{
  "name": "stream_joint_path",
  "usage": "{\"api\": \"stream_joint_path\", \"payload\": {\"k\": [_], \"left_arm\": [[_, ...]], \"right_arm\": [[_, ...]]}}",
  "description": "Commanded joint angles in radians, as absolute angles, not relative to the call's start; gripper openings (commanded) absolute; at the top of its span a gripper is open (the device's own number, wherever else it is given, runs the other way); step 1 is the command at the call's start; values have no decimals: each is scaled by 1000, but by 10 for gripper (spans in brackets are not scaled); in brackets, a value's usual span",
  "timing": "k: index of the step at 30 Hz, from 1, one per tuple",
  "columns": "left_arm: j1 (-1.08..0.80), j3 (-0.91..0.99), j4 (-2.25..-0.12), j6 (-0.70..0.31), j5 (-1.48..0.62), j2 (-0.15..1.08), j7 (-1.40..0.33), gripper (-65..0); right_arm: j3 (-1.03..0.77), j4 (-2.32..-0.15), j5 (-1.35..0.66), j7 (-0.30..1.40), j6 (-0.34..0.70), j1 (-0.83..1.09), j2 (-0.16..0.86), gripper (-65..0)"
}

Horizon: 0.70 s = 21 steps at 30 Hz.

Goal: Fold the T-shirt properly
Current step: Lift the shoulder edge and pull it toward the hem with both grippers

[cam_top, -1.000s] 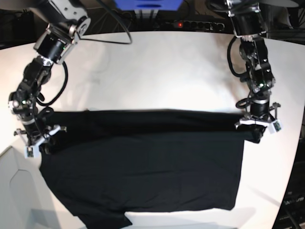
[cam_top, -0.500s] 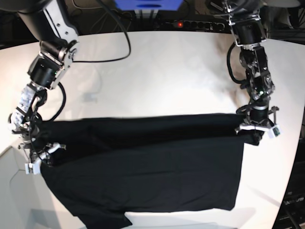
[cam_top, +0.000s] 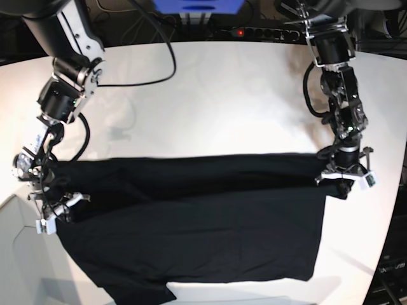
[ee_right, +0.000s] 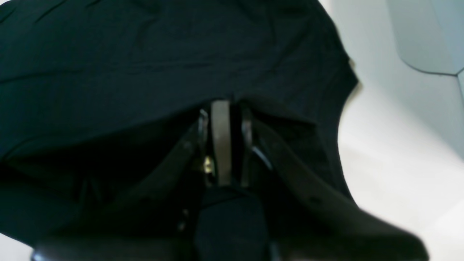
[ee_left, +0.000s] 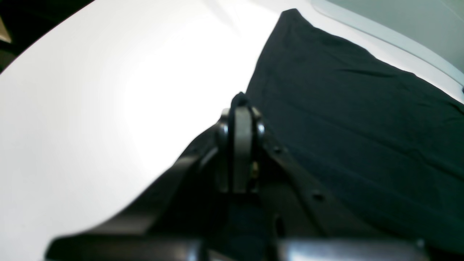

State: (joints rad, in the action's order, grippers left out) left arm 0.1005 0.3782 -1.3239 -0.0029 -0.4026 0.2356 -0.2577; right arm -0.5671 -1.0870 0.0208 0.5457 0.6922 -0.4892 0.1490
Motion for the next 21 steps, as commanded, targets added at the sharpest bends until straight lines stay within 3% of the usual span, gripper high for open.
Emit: {"api": "stream_joint_path", "payload": {"k": [1,2,5,10,12,17,21], "left_arm": [[139,381,-1322,-2,-403,251,-231,-645],[147,381,-1303,-2,-404,251,-232,-644],[162,381,-1257,-2,-404,251,-232,-606],[193,380,-1227,-2,-406,251,-232,-387],[194,380,-1233,-2,-406,251,-232,-309],[162,380,-1273,-4,-407,252,-232,-171],[62,387,-1310,-4,-407,251,-232,-160]], "right_arm": [[-567,-1102,2,516,697,-522,163,-650],[-565,-1102,2,518,697,-522,163,-643],[-565,-1102,2,527,697,-522,168,-528],[-567,-1110,1,526,698,-518,183,-281],[-567,-1110,1,527,698,-516,185,-225],[-572,-1110,1,529,698,-506,185,-186],[-570,-1153,1,529,698,-470,185,-185]]}}
